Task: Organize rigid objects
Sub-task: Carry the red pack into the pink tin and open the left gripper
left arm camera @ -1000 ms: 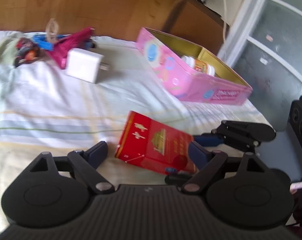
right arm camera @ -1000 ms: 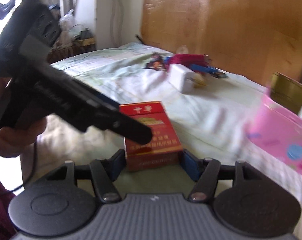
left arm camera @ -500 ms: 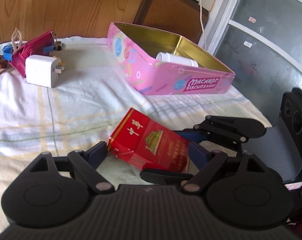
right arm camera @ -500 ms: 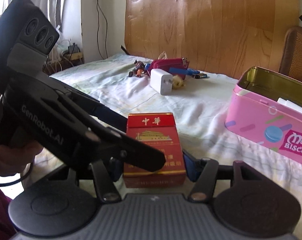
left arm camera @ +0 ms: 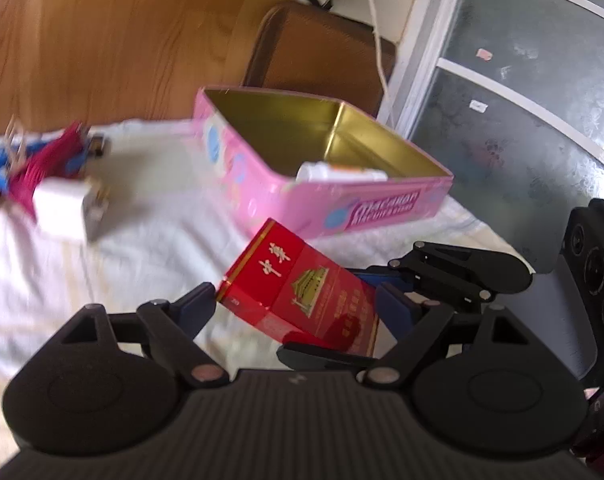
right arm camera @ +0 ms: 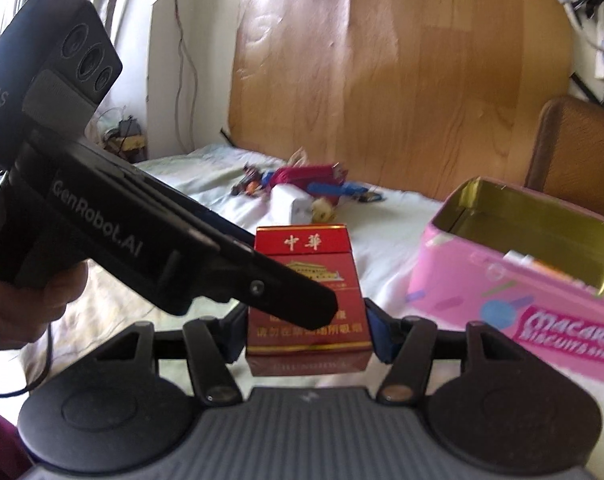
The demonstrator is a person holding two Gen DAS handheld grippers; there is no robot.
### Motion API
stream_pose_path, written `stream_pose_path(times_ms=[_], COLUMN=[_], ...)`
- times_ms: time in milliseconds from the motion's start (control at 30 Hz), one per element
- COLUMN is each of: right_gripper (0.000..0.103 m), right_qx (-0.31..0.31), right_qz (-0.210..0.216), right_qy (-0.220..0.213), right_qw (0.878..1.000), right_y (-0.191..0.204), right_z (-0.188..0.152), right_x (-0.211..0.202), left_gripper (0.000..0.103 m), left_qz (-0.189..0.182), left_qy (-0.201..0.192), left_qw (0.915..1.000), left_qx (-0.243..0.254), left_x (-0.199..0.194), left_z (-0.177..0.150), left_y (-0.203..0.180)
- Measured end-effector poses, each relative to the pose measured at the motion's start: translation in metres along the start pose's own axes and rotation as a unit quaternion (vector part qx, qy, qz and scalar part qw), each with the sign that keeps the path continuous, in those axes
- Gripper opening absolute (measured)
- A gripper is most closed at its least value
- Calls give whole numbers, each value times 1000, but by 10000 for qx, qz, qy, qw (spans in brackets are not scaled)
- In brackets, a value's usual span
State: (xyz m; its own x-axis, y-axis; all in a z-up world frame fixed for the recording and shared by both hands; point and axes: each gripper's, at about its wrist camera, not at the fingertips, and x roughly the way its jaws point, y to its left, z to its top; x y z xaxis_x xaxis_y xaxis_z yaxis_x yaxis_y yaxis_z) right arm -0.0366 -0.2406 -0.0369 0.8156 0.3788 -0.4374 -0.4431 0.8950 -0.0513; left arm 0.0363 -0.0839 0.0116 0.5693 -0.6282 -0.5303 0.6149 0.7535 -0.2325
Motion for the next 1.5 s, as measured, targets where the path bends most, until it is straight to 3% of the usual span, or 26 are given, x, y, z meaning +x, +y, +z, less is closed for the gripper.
stream_pose_path(times_ms=[333,600,800,967,1033,1100,1167,1233,1400,1500], right_gripper=[57,57,57,58,59,68,70,72,72,72], right_qx=[83,215,422,528,539,626,878,1088,871,1012], right_qz=[-624,-1006,-1050,-1087,-1361,-1694,-1799,-1716,-1868,-1795], right_qy=[-190,-277,-149,-33,6,60,26,-73,-159,-250], right_qw=[9978,9943,9935,9927,9892,9835,9798,9791,9784,9782], right_y=[-44,-82,-109,-127,-135,-142,-152,-156,-137,-133], right_z=[28,41,43,48,50,50,48,44,35,34], right_x=[-14,-6,14,34,47,58,60,57,48,37], left_gripper=[87,87,87,88,89,89,90,90,90,90], left_qz=[-245,-405,-381,-197,-72,160,321,161,356,264], left_qy=[-422,-524,-361,-188,-137,-82,-97,-106,-281,-366], left_qw=[9966,9954,9961,9974,9986,9993,9994,9998,9984,9985], left_qx=[667,698,705,663,499,317,111,-34,340,316], left_x=[22,56,85,110,119,126,126,122,105,89], left_z=[50,83,95,98,102,105,106,104,92,86], left_y=[-30,-34,-31,-23,-16,-9,-2,3,-11,-13])
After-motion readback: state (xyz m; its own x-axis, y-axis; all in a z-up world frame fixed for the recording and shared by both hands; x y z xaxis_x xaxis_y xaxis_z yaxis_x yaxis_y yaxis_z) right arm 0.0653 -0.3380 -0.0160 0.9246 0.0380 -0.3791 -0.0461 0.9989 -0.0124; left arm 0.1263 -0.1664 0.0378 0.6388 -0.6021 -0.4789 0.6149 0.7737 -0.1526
